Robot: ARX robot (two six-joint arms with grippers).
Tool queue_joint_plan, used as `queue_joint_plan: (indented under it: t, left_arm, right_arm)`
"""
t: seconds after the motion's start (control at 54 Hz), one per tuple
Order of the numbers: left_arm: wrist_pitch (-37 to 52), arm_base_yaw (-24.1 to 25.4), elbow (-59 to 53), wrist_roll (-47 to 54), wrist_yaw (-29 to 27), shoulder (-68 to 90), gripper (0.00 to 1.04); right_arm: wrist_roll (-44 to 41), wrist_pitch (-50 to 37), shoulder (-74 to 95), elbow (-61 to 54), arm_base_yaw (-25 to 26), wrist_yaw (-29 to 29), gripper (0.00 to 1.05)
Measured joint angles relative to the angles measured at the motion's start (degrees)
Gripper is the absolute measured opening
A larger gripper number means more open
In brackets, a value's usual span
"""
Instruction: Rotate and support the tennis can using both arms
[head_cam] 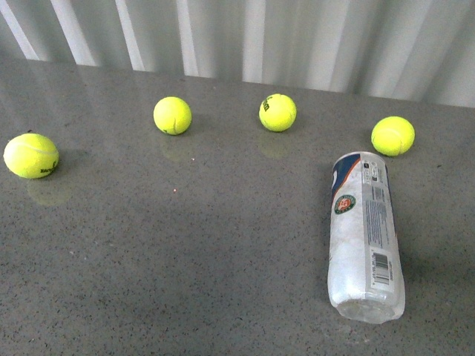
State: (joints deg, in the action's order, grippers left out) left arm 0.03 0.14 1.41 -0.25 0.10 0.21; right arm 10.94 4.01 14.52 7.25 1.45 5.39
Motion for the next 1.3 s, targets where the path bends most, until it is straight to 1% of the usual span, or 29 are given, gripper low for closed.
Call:
queue_joint_plan:
  t: [0.037,0.111,0.167,0.204,0.278,0.352,0.426,0.5,0.63,0.796,1.296]
  left_arm:
    - [0.0,0.0,0.0,0.0,0.0,0.0,0.98]
    - [0.0,0.0,0.0,0.0,-0.1,0.0,0.98]
    - [0.0,0.0,0.0,0.0,-0.1,0.0,0.98]
    - [0.0,0.0,0.0,0.0,-0.1,0.0,0.98]
    - [0.0,0.0,0.0,0.0,-0.1,0.0,0.98]
    - [0.0,0.0,0.0,0.0,-0.1,0.0,0.98]
    - [0.0,0.0,0.0,0.0,-0.1,0.0,0.98]
    - [0.0,0.0,0.0,0.0,-0.1,0.0,0.98]
    - [0.0,0.0,0.0,0.0,-0.1,0.0,0.98]
    - [0.0,0.0,0.0,0.0,-0.1,0.0,0.98]
    - [0.0,0.0,0.0,0.0,-0.1,0.0,0.98]
  right_arm:
    - [3.1,-4.0,6.9,3.1,0.0,-1.2,0.97]
    - [6.8,-11.6,18.9,9.4,-0.6,-2.7,0.97]
    - [8.1,-16.0,27.4,14.3,-1.3,-3.6,0.97]
    - [9.4,-17.2,35.8,19.8,-2.1,-4.0,0.97]
    - [10.9,-13.8,49.1,29.2,-3.5,-4.1,0.97]
    - [11.8,-9.9,59.2,36.0,-4.9,-4.8,0.97]
    - [12.2,-3.7,69.9,43.4,-6.9,-5.8,0.97]
    - [12.4,2.1,78.4,48.7,-9.2,-5.4,0.97]
    - [12.3,7.7,87.0,51.3,-12.7,-5.2,0.97]
    - [12.3,8.9,91.4,51.3,-14.8,-4.9,0.97]
    - [12.5,8.3,97.8,53.0,-12.9,-4.3,0.97]
